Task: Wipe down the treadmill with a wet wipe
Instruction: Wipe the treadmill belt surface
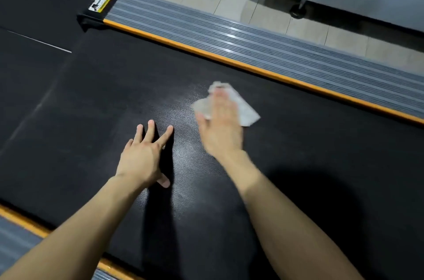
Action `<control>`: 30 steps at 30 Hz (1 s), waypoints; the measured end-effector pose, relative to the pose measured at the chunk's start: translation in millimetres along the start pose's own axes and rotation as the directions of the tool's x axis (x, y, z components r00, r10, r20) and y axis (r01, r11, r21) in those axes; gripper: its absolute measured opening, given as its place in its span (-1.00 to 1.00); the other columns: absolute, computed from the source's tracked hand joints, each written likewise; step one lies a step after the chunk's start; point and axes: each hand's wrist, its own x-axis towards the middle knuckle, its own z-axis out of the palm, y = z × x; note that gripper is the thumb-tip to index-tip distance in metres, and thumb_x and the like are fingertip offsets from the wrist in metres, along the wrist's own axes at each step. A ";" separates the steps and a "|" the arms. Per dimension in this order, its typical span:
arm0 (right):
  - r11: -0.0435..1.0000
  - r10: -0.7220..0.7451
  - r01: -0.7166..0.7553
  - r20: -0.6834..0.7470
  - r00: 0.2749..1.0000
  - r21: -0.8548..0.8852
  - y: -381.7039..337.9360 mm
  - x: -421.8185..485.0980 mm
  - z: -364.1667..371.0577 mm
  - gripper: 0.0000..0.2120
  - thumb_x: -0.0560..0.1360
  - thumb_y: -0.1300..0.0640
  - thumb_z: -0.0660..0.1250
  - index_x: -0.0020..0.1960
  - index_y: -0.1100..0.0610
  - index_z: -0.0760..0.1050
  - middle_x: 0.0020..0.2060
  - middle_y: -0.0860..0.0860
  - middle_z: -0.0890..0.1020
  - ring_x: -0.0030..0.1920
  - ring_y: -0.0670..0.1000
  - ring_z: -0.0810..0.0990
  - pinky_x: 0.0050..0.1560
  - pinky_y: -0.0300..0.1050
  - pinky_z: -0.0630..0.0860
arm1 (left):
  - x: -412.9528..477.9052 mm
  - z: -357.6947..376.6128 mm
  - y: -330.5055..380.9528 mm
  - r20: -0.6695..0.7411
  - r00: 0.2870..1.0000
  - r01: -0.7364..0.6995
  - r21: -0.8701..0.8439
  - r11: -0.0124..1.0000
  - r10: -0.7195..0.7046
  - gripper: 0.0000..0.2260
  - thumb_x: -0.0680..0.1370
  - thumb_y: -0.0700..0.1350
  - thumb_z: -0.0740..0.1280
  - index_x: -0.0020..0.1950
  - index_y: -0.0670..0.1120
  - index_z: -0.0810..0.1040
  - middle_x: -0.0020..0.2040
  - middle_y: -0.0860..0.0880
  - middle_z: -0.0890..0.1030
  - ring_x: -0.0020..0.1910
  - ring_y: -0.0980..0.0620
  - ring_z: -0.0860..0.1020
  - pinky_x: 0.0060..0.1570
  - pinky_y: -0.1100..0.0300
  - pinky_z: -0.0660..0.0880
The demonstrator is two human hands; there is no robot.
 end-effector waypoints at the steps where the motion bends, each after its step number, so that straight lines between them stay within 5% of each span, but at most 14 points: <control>1: 0.993 -0.113 0.115 0.083 0.990 -0.012 -26.6 -1.1 9.1 -0.27 0.71 -0.23 0.02 0.72 0.22 0.08 0.71 0.13 0.13 0.72 0.11 0.00 0.69 0.17 0.01 | -1.0 -0.1 0.0 -0.003 1.000 0.002 -0.012 1.000 -0.002 0.49 0.09 0.31 0.72 0.70 0.28 -0.28 0.74 -0.11 -0.21 0.73 -0.23 -0.15 0.62 -0.13 0.24; 3: 0.972 -0.225 0.234 0.173 0.959 -0.031 -44.8 -15.7 10.7 -0.29 0.73 -0.23 -0.01 0.73 0.16 0.05 0.73 0.06 0.06 0.73 0.03 -0.10 0.70 0.12 -0.04 | -1.2 0.0 -0.8 -0.009 1.000 0.012 -0.032 0.999 -0.013 0.47 0.10 0.30 0.72 0.70 0.30 -0.26 0.75 -0.09 -0.23 0.73 -0.20 -0.16 0.62 -0.12 0.23; 6: 0.982 -0.177 0.182 0.070 0.982 -0.060 25.6 -28.2 -12.6 -0.35 0.74 -0.14 0.07 0.72 0.16 0.11 0.72 0.05 0.12 0.73 0.03 -0.05 0.70 0.14 0.03 | 0.7 1.6 -1.0 -0.016 1.000 0.013 -0.025 1.000 -0.014 0.48 0.06 0.31 0.73 0.70 0.31 -0.25 0.75 -0.08 -0.19 0.73 -0.20 -0.12 0.61 -0.13 0.26; 9: 0.973 0.163 -0.167 -0.035 0.986 -0.159 128.2 -39.7 -55.7 -0.33 0.75 -0.15 -0.02 0.73 0.19 0.02 0.72 0.12 0.08 0.73 0.08 -0.04 0.69 0.18 0.03 | 0.8 2.4 -0.3 -0.026 0.999 0.021 0.002 1.000 -0.021 0.50 0.03 0.33 0.72 0.70 0.32 -0.23 0.75 -0.09 -0.17 0.73 -0.21 -0.10 0.58 -0.16 0.28; 12: 0.903 0.418 -0.424 -0.089 0.904 -0.068 127.2 -36.8 -62.7 -0.29 0.73 -0.18 -0.08 0.73 0.24 0.00 0.72 0.17 0.04 0.72 0.16 -0.01 0.68 0.21 0.03 | -2.1 -0.3 0.1 -0.021 0.999 0.030 -0.012 0.999 -0.030 0.49 0.03 0.31 0.73 0.71 0.32 -0.20 0.75 -0.09 -0.17 0.73 -0.22 -0.10 0.56 -0.19 0.27; 13: 0.938 0.336 -0.341 -0.087 0.938 -0.055 97.8 -36.2 -56.6 -0.31 0.72 -0.15 -0.06 0.71 0.24 0.07 0.71 0.20 0.09 0.71 0.20 0.05 0.68 0.20 0.04 | -3.8 -0.5 0.3 -0.027 0.999 0.032 -0.019 0.999 -0.033 0.49 0.03 0.30 0.73 0.71 0.31 -0.19 0.75 -0.09 -0.16 0.73 -0.22 -0.09 0.56 -0.19 0.27; 15: 0.989 -0.127 0.132 0.078 0.989 -0.071 19.6 -47.4 -34.4 -0.39 0.68 -0.04 -0.04 0.64 0.22 0.28 0.65 0.22 0.25 0.65 0.24 0.19 0.65 0.18 0.12 | -6.5 4.3 -1.2 -0.066 0.997 0.046 -0.049 0.998 -0.049 0.43 0.06 0.30 0.72 0.72 0.28 -0.11 0.76 -0.09 -0.11 0.73 -0.17 -0.05 0.56 -0.17 0.26; 17: 0.822 -0.546 0.569 0.322 0.774 0.024 -38.8 -75.7 -18.4 -0.46 0.69 -0.02 0.07 0.56 0.22 0.40 0.56 0.19 0.40 0.60 0.20 0.30 0.62 0.14 0.21 | -15.5 17.3 -4.6 -0.152 0.984 0.074 -0.143 0.987 -0.095 0.23 0.18 0.34 0.62 0.73 0.18 0.06 0.74 -0.12 0.05 0.71 -0.14 0.08 0.56 -0.17 0.29; 19: 0.746 -0.648 0.663 0.295 0.702 0.059 -38.6 -85.7 -16.9 -0.45 0.69 -0.03 0.14 0.62 0.19 0.32 0.63 0.11 0.35 0.67 0.11 0.21 0.67 0.16 0.13 | -32.2 27.6 -8.1 -0.229 0.958 0.115 -0.245 0.963 -0.173 0.12 0.25 0.36 0.59 0.70 0.07 0.20 0.67 -0.15 0.24 0.65 -0.16 0.22 0.53 -0.18 0.33; 21: 0.861 -0.500 0.508 0.125 0.857 -0.038 17.3 -70.7 -20.1 -0.41 0.69 0.04 0.18 0.68 0.19 0.23 0.66 0.11 0.28 0.69 0.11 0.15 0.68 0.22 0.11 | -54.1 36.3 -8.9 -0.242 0.950 0.135 -0.253 0.958 -0.198 0.16 0.21 0.38 0.65 0.68 0.05 0.22 0.60 -0.11 0.33 0.59 -0.16 0.30 0.50 -0.15 0.37; 23: 0.982 -0.148 0.148 0.009 0.989 -0.117 89.8 -46.6 -40.4 -0.38 0.76 -0.07 0.08 0.72 0.20 0.11 0.70 0.13 0.18 0.72 0.11 0.08 0.68 0.22 0.09 | -73.0 44.9 -12.2 -0.191 0.966 0.133 -0.216 0.967 -0.176 0.29 0.11 0.48 0.62 0.70 0.10 0.14 0.63 -0.09 0.27 0.63 -0.14 0.24 0.53 -0.14 0.33; 26: 0.962 0.243 -0.242 -0.002 0.970 -0.125 140.2 -29.1 -67.8 -0.28 0.74 -0.26 -0.17 0.74 0.16 -0.07 0.74 0.09 -0.01 0.73 0.06 -0.09 0.69 0.22 0.02 | -83.3 55.0 -14.2 -0.028 0.994 0.104 -0.152 0.983 -0.109 0.49 0.02 0.54 0.59 0.75 0.14 -0.15 0.75 -0.07 -0.10 0.73 -0.12 -0.08 0.65 -0.16 0.16; 28: 0.961 0.266 -0.267 -0.024 0.964 -0.069 106.7 -40.1 -60.8 -0.25 0.74 -0.27 -0.10 0.73 0.23 0.00 0.72 0.15 0.06 0.72 0.13 0.00 0.67 0.21 0.07 | -83.3 58.5 -12.0 -0.008 0.992 0.124 -0.172 0.977 -0.127 0.52 0.02 0.50 0.62 0.74 0.14 -0.21 0.75 -0.06 -0.19 0.74 -0.11 -0.15 0.66 -0.18 0.11; 30: 0.999 -0.021 0.021 -0.010 1.000 0.026 43.9 -66.1 -38.0 -0.32 0.74 -0.19 0.12 0.67 0.25 0.20 0.66 0.17 0.27 0.67 0.19 0.19 0.64 0.20 0.17 | -81.2 62.1 -9.9 -0.023 0.989 0.137 -0.191 0.972 -0.144 0.52 0.03 0.47 0.64 0.74 0.13 -0.21 0.75 -0.06 -0.20 0.74 -0.11 -0.16 0.66 -0.20 0.10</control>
